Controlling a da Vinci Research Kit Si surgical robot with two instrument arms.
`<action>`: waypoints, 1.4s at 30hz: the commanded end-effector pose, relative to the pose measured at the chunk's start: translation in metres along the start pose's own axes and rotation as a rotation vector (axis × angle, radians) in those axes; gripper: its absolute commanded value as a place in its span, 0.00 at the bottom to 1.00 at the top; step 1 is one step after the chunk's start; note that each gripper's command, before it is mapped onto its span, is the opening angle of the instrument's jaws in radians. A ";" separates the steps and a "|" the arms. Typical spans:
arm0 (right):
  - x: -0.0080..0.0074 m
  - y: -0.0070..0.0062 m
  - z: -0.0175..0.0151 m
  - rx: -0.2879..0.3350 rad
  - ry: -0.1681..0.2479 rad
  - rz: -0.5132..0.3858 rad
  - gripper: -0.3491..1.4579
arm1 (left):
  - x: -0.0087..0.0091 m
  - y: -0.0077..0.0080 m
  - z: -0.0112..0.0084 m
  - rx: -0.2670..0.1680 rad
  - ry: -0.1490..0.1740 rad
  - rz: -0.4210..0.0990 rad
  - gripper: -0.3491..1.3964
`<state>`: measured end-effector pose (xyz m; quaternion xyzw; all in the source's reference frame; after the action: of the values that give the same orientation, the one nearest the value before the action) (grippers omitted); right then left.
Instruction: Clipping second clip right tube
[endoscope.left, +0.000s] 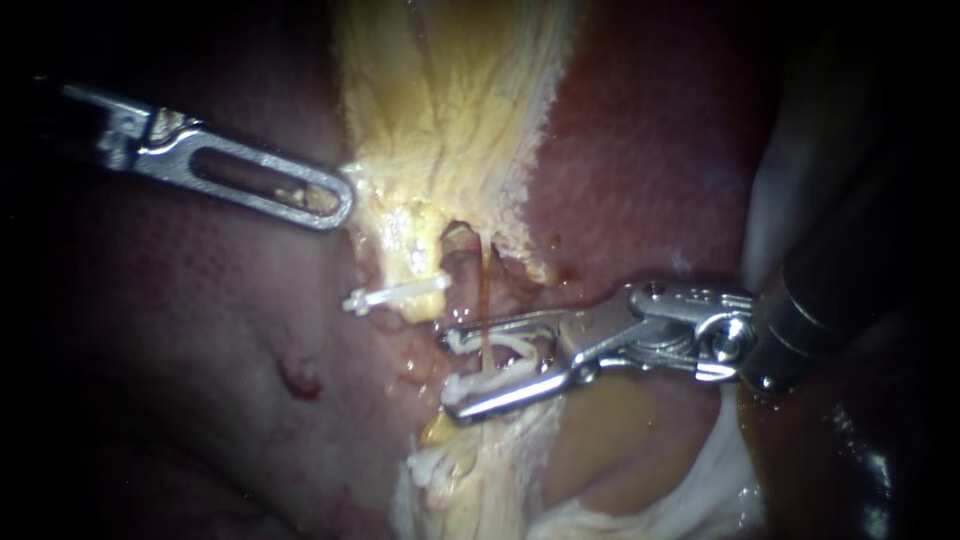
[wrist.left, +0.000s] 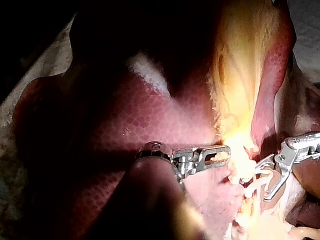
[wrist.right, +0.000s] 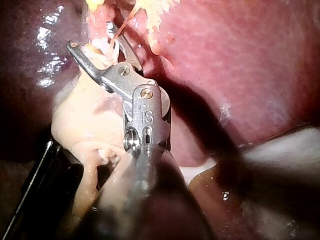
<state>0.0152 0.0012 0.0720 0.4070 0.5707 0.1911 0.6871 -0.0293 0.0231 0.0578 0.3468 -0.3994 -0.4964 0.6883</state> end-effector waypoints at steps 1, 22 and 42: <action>0.0000 -0.0001 0.0001 0.004 0.000 0.001 0.46 | 0.0000 0.0000 0.0000 0.000 0.000 0.000 0.00; 0.0014 -0.0038 0.0010 0.104 0.035 0.039 0.45 | 0.0000 0.0001 0.0000 0.000 0.000 0.000 0.00; 0.0024 -0.0055 0.0005 0.118 0.040 0.066 0.35 | 0.0000 0.0003 0.0000 0.000 0.000 0.000 0.00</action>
<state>0.0152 -0.0005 0.0663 0.4630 0.5796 0.1894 0.6432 -0.0292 0.0232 0.0581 0.3468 -0.3995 -0.4961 0.6885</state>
